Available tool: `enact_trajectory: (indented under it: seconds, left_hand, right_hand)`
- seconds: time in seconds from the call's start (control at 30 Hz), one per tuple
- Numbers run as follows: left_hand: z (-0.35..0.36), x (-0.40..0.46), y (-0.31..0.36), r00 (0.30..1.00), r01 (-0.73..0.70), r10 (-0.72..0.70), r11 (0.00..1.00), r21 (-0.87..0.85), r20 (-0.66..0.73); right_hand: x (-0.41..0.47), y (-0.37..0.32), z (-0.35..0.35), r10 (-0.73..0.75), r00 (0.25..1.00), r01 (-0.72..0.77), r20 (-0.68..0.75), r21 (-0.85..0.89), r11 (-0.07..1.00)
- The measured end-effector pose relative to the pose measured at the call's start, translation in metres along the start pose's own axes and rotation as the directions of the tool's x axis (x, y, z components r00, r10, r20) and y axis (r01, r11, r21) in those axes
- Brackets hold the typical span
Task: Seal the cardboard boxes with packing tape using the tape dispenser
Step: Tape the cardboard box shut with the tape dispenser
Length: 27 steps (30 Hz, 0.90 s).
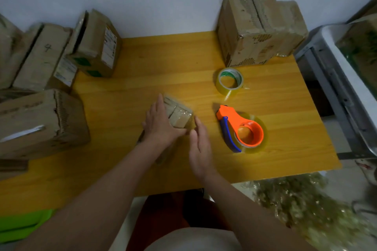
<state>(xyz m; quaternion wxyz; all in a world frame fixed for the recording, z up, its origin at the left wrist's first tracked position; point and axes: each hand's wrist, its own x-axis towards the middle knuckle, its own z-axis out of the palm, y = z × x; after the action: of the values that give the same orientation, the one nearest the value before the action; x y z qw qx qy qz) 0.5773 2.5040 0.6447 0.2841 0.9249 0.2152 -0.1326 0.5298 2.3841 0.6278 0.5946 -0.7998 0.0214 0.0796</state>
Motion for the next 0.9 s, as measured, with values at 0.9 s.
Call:
enact_trajectory:
  seconds: [0.9]
  left_hand:
    - [-0.004,0.007,-0.012,0.997,0.036,-0.031,0.996,-0.078,0.07]
  right_hand:
    - [0.092,0.019,0.0,0.027,0.981,-0.037,0.193,0.049,0.998]
